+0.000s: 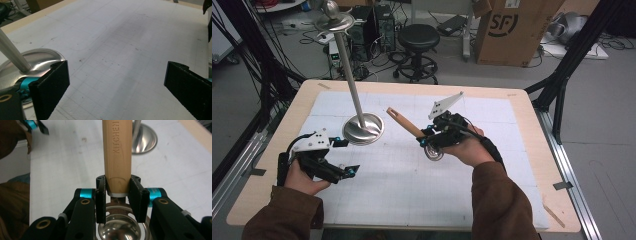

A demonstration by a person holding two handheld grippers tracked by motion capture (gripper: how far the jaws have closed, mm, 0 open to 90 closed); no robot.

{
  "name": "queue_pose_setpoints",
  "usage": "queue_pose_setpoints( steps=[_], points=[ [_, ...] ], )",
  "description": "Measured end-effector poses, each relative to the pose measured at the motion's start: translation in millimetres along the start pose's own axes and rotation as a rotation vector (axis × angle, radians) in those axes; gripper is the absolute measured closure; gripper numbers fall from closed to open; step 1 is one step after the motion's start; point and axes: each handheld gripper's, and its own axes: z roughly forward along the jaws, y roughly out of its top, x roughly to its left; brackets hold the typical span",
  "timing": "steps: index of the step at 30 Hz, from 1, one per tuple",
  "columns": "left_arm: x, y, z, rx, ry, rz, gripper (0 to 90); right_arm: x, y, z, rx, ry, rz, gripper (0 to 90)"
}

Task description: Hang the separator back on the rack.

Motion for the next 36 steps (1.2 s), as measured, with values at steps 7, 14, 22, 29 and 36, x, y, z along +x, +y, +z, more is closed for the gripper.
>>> queue_pose_setpoints(
  steps=[7,14,22,29,36],
  points=[
    [0.8,0.0,-0.9,-0.003,0.007,-0.001,6.8,-3.7,24.4,-14.3,-0.055,-0.006,-0.015,69.3],
    [0.3,0.4,-2.2,-0.011,0.002,-0.002,6.8,-7.7,39.9,-23.0,-0.105,-0.002,-0.022,69.3],
    [0.9,0.7,-3.3,-0.010,0.008,0.004,6.8,-13.0,56.1,-31.8,-0.168,0.001,-0.038,69.3],
    [0.7,0.8,-3.4,-0.011,0.005,0.003,6.9,-15.9,68.3,-34.8,-0.192,-0.014,-0.053,69.3],
    [0.9,0.6,-3.6,-0.011,0.008,-0.002,6.9,-17.4,85.9,-35.7,-0.220,-0.015,-0.058,69.3]
  ],
)
